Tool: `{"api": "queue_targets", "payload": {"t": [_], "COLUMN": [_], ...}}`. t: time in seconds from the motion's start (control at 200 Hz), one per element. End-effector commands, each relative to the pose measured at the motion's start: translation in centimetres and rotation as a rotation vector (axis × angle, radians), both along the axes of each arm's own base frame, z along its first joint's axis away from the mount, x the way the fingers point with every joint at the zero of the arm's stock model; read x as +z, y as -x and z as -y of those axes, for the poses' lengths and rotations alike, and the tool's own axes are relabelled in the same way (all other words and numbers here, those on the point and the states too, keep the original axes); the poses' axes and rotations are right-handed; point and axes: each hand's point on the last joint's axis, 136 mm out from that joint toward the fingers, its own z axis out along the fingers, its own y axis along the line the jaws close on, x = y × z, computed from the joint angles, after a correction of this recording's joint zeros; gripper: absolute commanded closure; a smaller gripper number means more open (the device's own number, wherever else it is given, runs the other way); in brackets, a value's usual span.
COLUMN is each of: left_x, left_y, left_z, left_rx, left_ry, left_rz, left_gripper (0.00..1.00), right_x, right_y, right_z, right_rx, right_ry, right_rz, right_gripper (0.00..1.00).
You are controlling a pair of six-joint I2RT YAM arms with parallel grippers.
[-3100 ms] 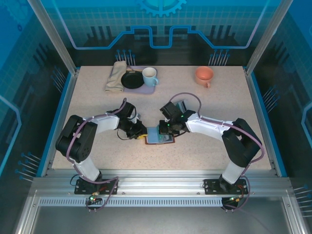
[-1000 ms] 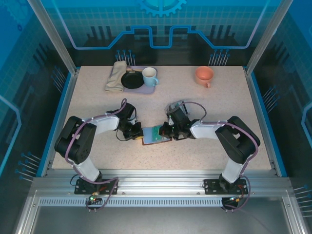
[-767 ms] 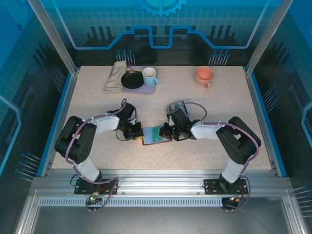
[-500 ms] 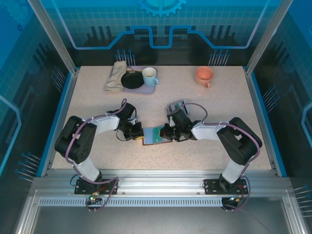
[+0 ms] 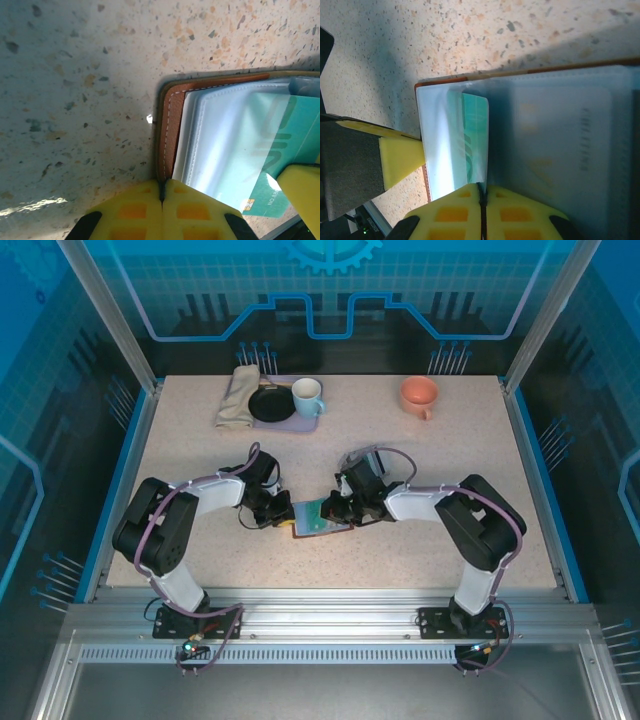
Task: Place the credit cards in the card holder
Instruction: Insert the credit card into the card slot.
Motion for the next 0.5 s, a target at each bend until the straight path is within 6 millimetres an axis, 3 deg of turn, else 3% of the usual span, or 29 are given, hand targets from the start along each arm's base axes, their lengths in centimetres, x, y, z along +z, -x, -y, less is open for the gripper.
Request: {"api": "queue_targets", "payload": {"t": [0.0, 0.24, 0.495], "left_x": [-1.0, -1.0, -1.0], "left_y": [0.7, 0.9, 0.7], "left_z": [0.2, 0.1, 0.3], "left_rx": [-0.005, -0.009, -0.012], "left_ry": [-0.009, -0.015, -0.004], "left_rz": [-0.052, -0.052, -0.053], "left_gripper": [1.00, 1.00, 1.00], "right_x": [-1.6, -0.5, -0.7], "right_y": [1.7, 1.0, 0.6], "right_z": [-0.1, 2.2, 1.9], "right_rx": [0.051, 0.051, 0.081], "right_ry": [0.066, 0.146, 0.169], "right_rz": [-0.050, -0.014, -0.025], "right_gripper": [0.89, 0.70, 0.70]}}
